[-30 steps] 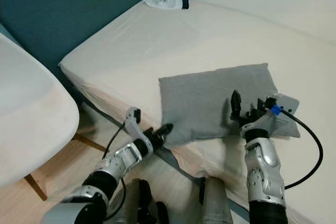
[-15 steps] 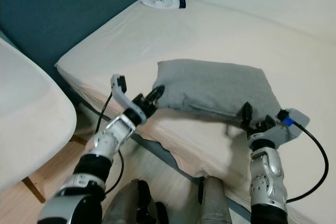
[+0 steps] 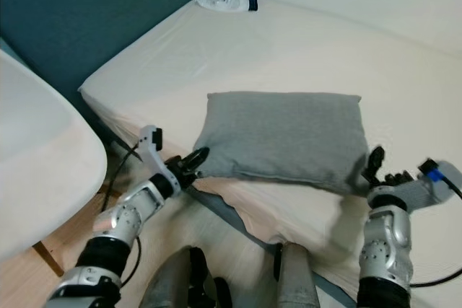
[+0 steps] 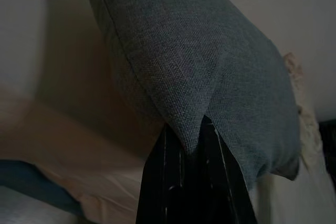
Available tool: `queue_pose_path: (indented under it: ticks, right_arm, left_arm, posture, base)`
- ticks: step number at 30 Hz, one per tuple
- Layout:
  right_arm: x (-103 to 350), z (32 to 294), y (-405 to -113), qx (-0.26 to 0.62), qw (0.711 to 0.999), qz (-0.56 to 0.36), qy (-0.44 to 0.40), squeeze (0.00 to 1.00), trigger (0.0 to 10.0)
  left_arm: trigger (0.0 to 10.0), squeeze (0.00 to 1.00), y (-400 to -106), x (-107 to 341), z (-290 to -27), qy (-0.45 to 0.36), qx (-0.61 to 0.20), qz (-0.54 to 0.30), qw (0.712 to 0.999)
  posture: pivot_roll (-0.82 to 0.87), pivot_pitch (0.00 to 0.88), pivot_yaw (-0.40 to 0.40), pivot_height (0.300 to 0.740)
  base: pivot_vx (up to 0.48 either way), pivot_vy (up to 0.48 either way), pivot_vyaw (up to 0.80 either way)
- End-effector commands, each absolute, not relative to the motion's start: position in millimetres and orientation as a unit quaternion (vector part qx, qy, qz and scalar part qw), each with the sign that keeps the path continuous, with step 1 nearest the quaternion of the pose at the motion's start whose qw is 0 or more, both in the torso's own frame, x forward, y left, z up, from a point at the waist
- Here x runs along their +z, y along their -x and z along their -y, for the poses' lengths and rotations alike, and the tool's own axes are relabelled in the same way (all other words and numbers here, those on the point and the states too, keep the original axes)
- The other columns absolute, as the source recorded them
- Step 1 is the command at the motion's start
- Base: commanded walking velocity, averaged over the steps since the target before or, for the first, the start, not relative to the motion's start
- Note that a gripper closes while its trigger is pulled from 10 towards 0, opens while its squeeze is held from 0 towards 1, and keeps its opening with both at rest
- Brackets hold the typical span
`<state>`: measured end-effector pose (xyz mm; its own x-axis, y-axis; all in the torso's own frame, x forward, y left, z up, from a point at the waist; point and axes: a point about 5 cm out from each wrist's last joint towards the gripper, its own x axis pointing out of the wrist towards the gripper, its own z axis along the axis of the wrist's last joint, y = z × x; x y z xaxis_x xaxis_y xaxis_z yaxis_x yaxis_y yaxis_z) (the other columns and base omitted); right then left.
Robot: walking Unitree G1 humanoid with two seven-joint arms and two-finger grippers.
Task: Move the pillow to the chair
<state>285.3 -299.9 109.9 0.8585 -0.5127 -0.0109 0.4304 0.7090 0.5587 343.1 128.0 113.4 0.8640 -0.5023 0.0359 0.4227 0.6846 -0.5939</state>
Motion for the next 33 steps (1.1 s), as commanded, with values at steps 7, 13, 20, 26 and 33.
queue_pose_path:
  ticks: [7,13,20,26,33]
  right_arm:
    - [80,285,-290,-0.209,0.916,0.011,-0.342,0.00,10.0]
    - [65,247,-305,-0.104,0.913,-0.038,-0.392,0.00,10.0]
    - [54,236,-307,-0.107,0.920,-0.092,-0.366,0.00,10.0]
    - [44,247,-300,-0.151,0.918,-0.113,-0.349,0.00,10.0]
    - [49,245,-302,-0.132,0.923,-0.094,-0.349,0.00,0.0]
  left_arm:
    - [0.0,0.00,-341,118,-152,0.299,-0.235,-0.048,0.924]
    - [0.0,0.00,-334,114,-138,0.292,-0.274,-0.067,0.914]
    - [10.0,0.00,-328,108,-128,0.285,-0.297,-0.088,0.907]
    - [10.0,0.00,-322,106,-122,0.287,-0.309,-0.096,0.902]
    - [10.0,0.00,-320,105,-119,0.289,-0.313,-0.100,0.899]
  posture:
    - [-0.06,0.289,0.080,0.626]
    - [-0.05,0.291,0.083,0.626]
    - [-0.05,0.295,0.085,0.626]
    - [-0.05,0.307,0.089,0.626]
    - [-0.05,0.318,0.092,0.626]
  base:
    - [0.000,0.000,0.00]
    - [0.000,0.000,0.00]
    - [0.000,0.000,0.00]
    - [0.000,0.000,0.00]
    - [0.000,0.000,0.00]
